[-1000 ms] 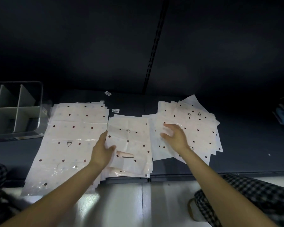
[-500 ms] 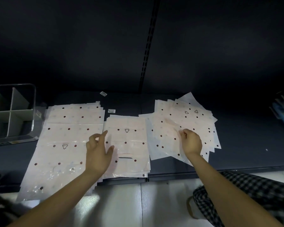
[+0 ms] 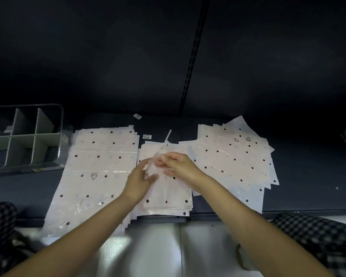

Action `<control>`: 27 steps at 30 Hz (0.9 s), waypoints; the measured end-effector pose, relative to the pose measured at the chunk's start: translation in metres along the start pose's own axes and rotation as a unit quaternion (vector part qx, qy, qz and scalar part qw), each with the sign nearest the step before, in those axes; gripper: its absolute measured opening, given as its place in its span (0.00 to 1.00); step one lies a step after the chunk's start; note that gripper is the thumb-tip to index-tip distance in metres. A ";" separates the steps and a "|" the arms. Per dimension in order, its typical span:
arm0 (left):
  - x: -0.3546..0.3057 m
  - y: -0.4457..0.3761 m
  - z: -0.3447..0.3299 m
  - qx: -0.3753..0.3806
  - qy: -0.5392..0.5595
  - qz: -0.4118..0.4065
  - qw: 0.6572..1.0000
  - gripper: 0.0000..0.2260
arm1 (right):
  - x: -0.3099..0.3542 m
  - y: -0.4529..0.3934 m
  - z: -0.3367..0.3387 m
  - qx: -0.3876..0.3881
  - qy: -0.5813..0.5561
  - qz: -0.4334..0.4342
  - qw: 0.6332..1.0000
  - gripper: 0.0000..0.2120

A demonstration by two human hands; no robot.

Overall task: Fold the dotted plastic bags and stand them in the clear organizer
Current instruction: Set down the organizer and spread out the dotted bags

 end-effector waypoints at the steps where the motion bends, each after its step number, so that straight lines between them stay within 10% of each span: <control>1: 0.001 -0.003 0.010 -0.030 0.020 0.017 0.999 0.18 | -0.002 0.000 0.006 -0.009 0.028 0.008 1.000 0.09; 6: 0.019 -0.018 0.063 -0.084 0.043 0.064 0.993 0.11 | -0.036 0.010 0.079 -0.183 0.256 -0.004 0.949 0.19; 12: 0.046 -0.025 0.109 -0.117 0.057 0.119 0.984 0.07 | -0.087 0.044 0.148 -0.132 0.506 -0.117 0.844 0.37; 18: 0.041 -0.013 0.097 0.076 0.064 0.129 0.987 0.11 | -0.084 0.045 0.144 -0.199 0.539 -0.074 0.815 0.12; 21: 0.020 -0.010 0.086 0.192 -0.051 0.093 0.976 0.11 | -0.063 0.037 0.123 -0.211 0.509 0.000 0.834 0.22; 24: -0.007 -0.009 0.069 0.261 -0.210 0.037 0.941 0.10 | -0.020 0.014 0.068 -0.042 0.434 0.144 0.888 0.41; 27: -0.030 -0.012 0.056 0.296 -0.304 0.002 0.905 0.05 | -0.002 -0.001 0.014 0.155 0.409 0.150 0.886 0.29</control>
Point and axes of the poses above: each hand's wrist, its own y-axis away from the middle knuckle, its own z-axis out of the back of the hand, x = y × z, the point moved 2 cm from there along -y, towards the middle knuckle, and after that the axes turned 12 degrees about z, right-handed, at the moved point
